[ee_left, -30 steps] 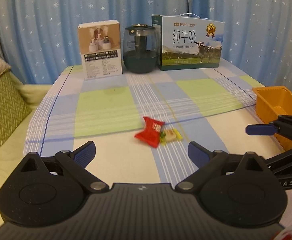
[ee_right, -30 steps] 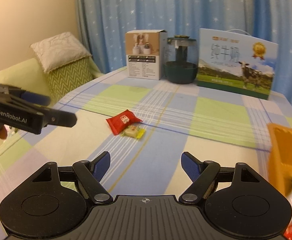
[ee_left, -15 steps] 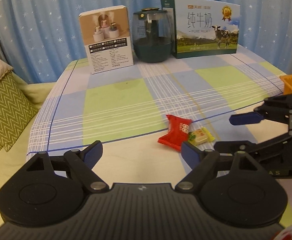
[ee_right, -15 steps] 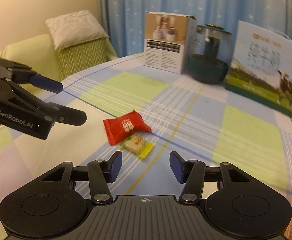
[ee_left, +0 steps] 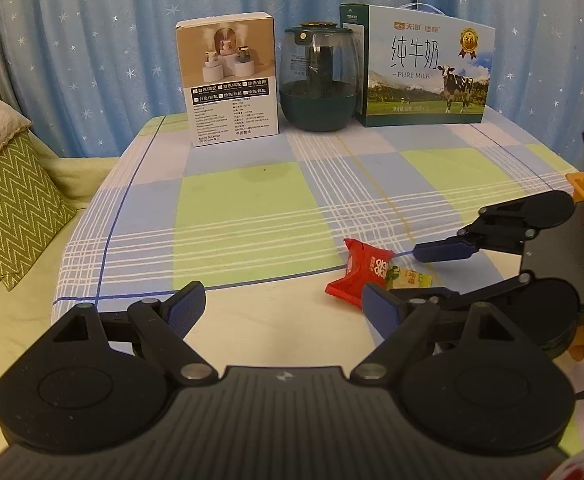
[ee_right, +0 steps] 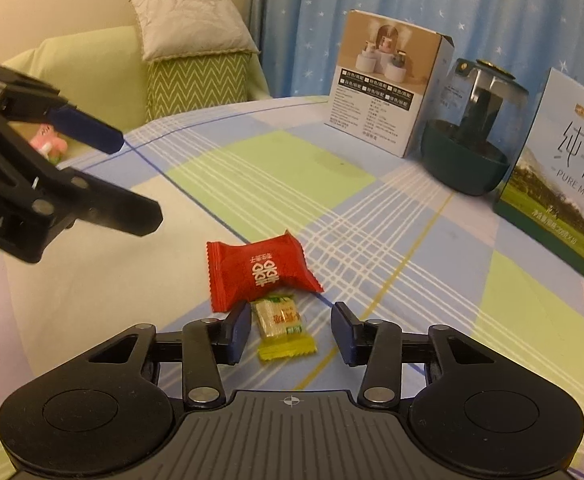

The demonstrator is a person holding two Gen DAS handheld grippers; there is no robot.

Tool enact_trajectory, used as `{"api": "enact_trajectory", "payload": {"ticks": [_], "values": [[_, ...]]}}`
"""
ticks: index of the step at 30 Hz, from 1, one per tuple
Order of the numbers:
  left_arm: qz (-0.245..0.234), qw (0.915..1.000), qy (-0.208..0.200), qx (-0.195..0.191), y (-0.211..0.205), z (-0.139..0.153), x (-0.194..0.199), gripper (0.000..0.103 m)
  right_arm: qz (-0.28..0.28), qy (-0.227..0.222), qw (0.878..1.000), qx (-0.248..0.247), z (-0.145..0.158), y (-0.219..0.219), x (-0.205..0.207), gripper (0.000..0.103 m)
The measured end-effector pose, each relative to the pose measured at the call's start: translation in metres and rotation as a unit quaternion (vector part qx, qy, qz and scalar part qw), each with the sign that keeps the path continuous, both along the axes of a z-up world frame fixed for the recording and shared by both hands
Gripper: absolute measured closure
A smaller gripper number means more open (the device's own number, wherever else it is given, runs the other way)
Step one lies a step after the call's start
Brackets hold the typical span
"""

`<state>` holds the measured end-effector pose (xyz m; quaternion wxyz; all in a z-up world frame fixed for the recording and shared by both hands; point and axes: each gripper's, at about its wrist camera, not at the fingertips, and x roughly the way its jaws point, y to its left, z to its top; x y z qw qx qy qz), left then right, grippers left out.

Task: Organize snacks
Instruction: 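Grasp the small yellow candy with the right gripper while the left grasps the red candy packet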

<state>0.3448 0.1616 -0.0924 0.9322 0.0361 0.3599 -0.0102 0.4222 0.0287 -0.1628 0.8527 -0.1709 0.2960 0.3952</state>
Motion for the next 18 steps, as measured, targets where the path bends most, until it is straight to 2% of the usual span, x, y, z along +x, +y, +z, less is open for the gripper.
{"api": "enact_trajectory", "payload": {"ticks": [2, 4, 8, 14, 18], "values": [[-0.002, 1.0000, 0.001, 0.001, 0.000, -0.001, 0.000, 0.019, 0.003, 0.011, 1.000, 0.008, 0.000, 0.000, 0.000, 0.073], [-0.002, 1.0000, 0.004, 0.000, 0.000, -0.002, 0.001, 0.019, -0.001, 0.016, 1.000, 0.010, 0.001, 0.000, -0.004, 0.080], [-0.010, 0.9999, 0.006, -0.004, -0.001, -0.006, 0.003, 0.019, -0.040, 0.033, 0.998, 0.016, 0.004, -0.008, -0.011, 0.081], [-0.067, 0.9976, -0.006, 0.014, -0.022, -0.014, 0.011, 0.022, -0.143, 0.072, 0.986, 0.054, 0.008, -0.048, -0.014, 0.081], [-0.101, 0.9945, -0.011, 0.024, -0.038, -0.022, 0.020, 0.028, -0.170, 0.088, 0.979, 0.070, 0.013, -0.068, -0.021, 0.081]]}}
